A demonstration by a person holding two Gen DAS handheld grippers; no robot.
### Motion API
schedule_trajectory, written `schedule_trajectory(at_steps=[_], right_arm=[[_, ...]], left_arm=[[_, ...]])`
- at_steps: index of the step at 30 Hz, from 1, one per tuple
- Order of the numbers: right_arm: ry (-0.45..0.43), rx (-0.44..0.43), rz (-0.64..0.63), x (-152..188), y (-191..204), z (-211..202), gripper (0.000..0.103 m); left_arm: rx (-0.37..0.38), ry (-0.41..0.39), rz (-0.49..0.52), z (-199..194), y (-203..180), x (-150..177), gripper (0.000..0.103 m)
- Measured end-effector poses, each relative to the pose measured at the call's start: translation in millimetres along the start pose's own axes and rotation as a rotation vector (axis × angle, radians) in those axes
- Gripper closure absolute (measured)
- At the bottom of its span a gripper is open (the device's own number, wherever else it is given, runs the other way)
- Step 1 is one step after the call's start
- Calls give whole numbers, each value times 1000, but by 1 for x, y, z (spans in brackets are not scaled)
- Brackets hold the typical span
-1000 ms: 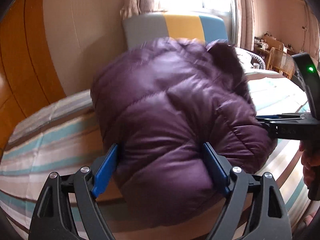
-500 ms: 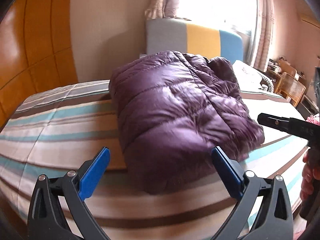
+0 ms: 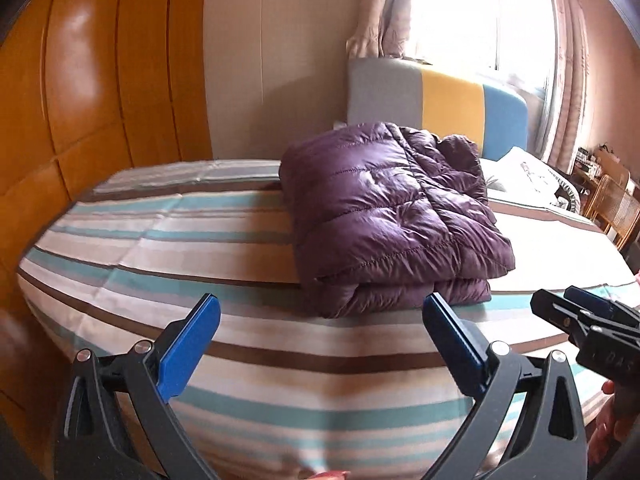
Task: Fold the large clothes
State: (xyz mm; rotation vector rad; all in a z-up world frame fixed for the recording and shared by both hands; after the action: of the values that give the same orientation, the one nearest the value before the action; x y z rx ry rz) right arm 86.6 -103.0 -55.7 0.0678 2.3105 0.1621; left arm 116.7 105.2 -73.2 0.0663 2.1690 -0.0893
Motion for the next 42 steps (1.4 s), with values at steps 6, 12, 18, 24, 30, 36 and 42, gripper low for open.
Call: schedule_trajectory(at_steps=[6,12,18,24,30,36,42], right_arm=[[-30,13,-42,12,12,-21,18],[-57,35,-72,18,19,-32,18],[-79,65,-61,15,13,-37,18],[-73,70,-55,14,12,-34,18],[-68,63,-62,13,12,-32,18],[-64,64,-57,14,10,-30,18],[-61,68,-54,15,8,-30,18]], left_arm=[[2,3,-18,-19,3,7,2],[-26,-13,-36,-26,9,7,2],[-24,-23,-34,-31,7,7,2],[-24,-19,-27,-31,4,9,2],[-24,-11,-25,-29,4,10,2],[-18,-8,-25,-29,4,11,2],[-20,-9,-21,-29,3,13,2]])
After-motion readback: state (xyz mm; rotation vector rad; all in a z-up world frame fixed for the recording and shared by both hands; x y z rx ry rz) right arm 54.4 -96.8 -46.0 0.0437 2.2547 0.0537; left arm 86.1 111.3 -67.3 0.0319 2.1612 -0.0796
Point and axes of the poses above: each gripper's, at about its wrist camera, not at the fingertips, and z roughly the way its jaws point, y to its left, x to its underside, the point moved 5 cm from there along z, roughly the way its jaws point, and after that the axes turned 4 degrees about x, right-handed, at the moved point
